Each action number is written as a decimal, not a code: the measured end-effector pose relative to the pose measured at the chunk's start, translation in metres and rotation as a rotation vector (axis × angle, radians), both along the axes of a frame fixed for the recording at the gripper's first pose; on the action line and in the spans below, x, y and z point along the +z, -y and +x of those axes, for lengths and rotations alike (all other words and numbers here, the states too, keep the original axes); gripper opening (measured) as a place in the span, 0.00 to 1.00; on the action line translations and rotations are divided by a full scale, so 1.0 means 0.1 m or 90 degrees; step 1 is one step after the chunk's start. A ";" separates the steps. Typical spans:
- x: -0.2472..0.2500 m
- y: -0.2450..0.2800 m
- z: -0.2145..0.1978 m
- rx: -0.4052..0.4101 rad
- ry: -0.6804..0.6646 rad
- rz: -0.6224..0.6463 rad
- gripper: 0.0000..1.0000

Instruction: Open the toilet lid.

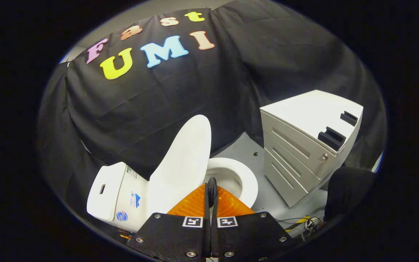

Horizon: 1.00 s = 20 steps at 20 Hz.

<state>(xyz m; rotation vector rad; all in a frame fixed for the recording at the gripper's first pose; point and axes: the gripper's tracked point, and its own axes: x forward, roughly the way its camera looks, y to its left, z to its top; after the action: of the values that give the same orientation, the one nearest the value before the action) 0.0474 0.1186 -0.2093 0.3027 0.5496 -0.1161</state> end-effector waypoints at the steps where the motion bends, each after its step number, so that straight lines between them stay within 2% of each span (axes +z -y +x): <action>1: 0.10 -0.07 0.00 0.009 0.004 -0.026 0.00; 6: 0.36 -0.33 -0.01 0.036 0.019 -0.112 0.00; 11: 0.60 -0.59 -0.01 0.054 0.036 -0.151 0.00; 20: 1.04 -1.22 -0.09 0.118 0.106 -0.259 0.00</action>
<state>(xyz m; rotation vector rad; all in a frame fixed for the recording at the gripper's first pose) 0.0380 0.2402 -0.1053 -0.1342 0.3760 -0.0210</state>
